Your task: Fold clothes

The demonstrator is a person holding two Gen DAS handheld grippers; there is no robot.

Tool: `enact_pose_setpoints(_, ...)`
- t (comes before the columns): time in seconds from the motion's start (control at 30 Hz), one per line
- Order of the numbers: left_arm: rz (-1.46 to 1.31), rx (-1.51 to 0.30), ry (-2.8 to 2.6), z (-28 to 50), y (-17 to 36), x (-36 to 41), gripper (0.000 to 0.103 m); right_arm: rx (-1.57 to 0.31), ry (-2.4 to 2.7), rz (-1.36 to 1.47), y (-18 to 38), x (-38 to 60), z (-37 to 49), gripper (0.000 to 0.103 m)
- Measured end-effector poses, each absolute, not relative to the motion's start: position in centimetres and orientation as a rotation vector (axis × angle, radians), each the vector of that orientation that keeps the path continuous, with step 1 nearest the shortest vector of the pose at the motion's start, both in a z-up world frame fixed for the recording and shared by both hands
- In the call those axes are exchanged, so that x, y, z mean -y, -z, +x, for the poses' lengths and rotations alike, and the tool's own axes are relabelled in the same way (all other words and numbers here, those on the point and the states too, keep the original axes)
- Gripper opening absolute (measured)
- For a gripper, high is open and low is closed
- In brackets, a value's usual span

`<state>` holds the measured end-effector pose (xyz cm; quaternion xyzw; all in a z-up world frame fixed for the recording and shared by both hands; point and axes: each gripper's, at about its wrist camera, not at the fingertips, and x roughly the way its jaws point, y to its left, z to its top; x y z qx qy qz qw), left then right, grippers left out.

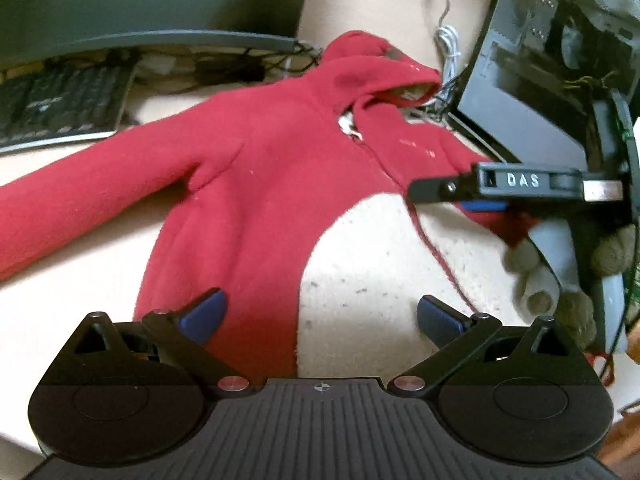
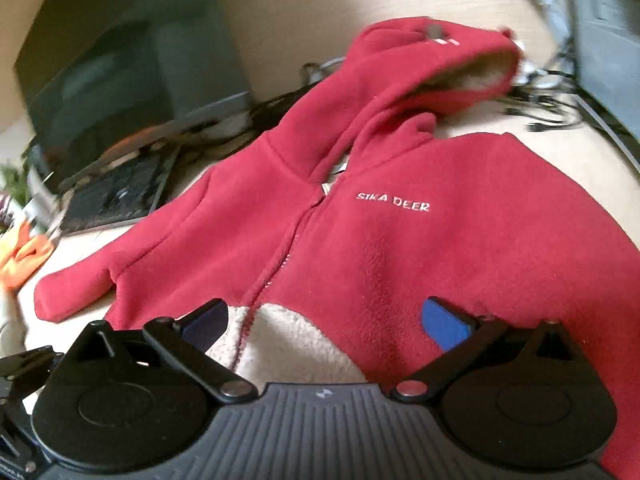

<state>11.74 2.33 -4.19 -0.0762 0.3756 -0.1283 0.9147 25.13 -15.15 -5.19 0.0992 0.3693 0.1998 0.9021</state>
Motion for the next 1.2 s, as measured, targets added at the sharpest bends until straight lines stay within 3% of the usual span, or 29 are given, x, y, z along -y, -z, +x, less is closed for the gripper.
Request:
enact_pose_setpoints(0.2, -0.443, -0.847, 0.278, 11.5, 2.8, -8.6, 0.103, -0.742, -0.424, 0.167, 5.2, 12.8, 24.0, 0.103)
enact_pose_setpoints(0.3, -0.489, -0.692, 0.155, 7.2, 0.4, -14.3, 0.103, -0.727, -0.373, 0.188, 5.0, 13.3, 23.2, 0.103)
enact_pose_setpoints(0.67, -0.571, -0.653, -0.061, 6.0, 3.2, -24.4, 0.103, -0.742, -0.319, 0.134, 5.2, 12.4, 23.3, 0.103)
enact_pose_setpoints(0.93, -0.771, -0.624, 0.038, 11.7, 5.3, -27.6, 0.103, -0.778, -0.293, 0.017, 5.4, 10.9, 23.6, 0.103)
enact_pose_setpoints(1.07, -0.717, -0.582, 0.043, 13.6, 2.2, -28.8, 0.103, -0.78, -0.293, 0.006, 5.5, 10.8, 23.5, 0.103)
enact_pose_setpoints(1.2, -0.612, -0.414, 0.105, 15.6, -5.6, -28.2, 0.103, -0.787, -0.293, -0.01, 5.5, 10.6, 23.5, 0.103)
